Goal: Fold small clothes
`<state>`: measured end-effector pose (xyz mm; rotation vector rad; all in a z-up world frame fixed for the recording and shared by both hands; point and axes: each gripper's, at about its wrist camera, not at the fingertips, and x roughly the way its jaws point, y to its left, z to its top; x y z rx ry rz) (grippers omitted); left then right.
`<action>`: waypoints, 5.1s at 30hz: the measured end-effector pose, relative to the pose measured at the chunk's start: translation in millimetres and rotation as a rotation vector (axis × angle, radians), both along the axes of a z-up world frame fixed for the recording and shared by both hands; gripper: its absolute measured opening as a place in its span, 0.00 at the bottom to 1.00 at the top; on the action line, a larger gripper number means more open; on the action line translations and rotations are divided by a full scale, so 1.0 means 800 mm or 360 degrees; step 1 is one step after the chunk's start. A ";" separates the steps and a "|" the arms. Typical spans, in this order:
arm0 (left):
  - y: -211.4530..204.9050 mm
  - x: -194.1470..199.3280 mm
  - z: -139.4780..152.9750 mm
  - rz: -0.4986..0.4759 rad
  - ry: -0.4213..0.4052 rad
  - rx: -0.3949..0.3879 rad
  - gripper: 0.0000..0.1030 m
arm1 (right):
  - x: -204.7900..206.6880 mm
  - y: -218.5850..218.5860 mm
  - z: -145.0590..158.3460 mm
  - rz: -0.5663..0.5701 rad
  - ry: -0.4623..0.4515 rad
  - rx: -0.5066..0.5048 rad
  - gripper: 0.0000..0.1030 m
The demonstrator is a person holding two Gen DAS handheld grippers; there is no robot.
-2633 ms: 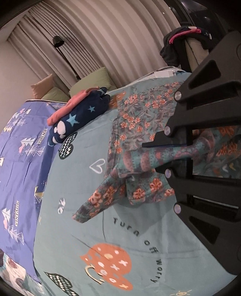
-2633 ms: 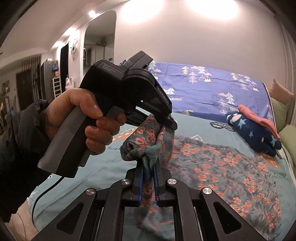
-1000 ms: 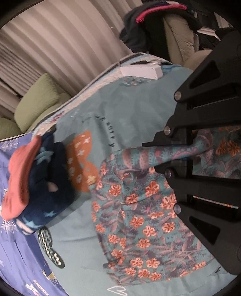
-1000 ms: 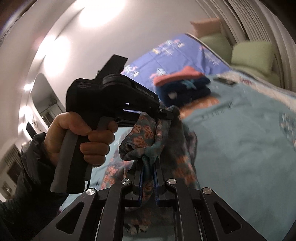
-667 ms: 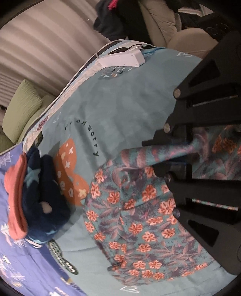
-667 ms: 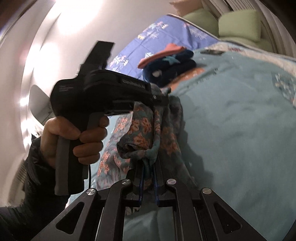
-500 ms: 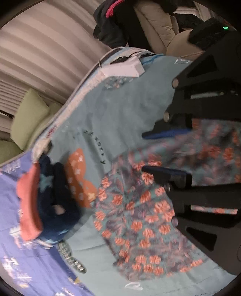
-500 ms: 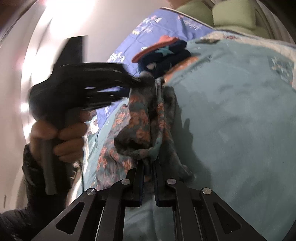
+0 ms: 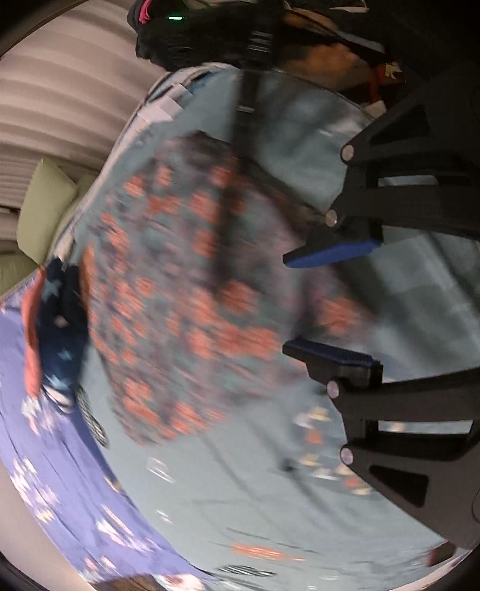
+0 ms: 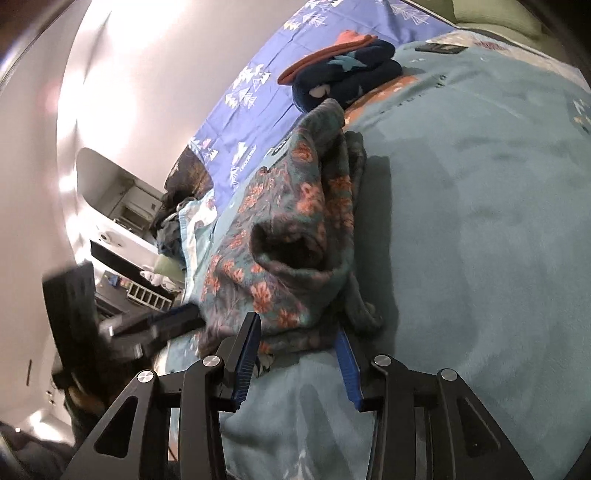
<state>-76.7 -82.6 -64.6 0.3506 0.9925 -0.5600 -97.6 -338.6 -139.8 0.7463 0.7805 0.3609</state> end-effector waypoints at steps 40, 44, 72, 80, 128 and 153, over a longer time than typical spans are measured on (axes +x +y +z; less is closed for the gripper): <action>0.064 0.004 0.033 -0.0004 -0.0166 -0.0395 0.07 | 0.035 -0.058 0.040 -0.0169 0.0106 0.0003 0.42; 0.025 0.037 0.032 -0.0088 -0.0165 -0.0409 0.07 | 0.072 -0.072 0.045 -0.0141 0.0092 0.0025 0.44; 0.037 0.132 0.008 0.0043 0.0124 -0.0627 0.37 | 0.305 -0.086 0.045 0.0307 -0.0193 0.0483 0.50; 0.035 0.147 0.009 0.0087 0.0029 -0.0555 0.39 | 0.280 -0.096 0.067 0.0061 -0.0222 0.0065 0.50; 0.070 0.103 -0.042 0.0194 0.0173 -0.0583 0.64 | 0.090 -0.034 0.021 0.0166 0.0197 -0.0329 0.65; 0.055 0.219 -0.078 -0.0024 0.0416 -0.0922 0.65 | 0.251 -0.001 0.001 0.0655 0.0040 -0.0197 0.70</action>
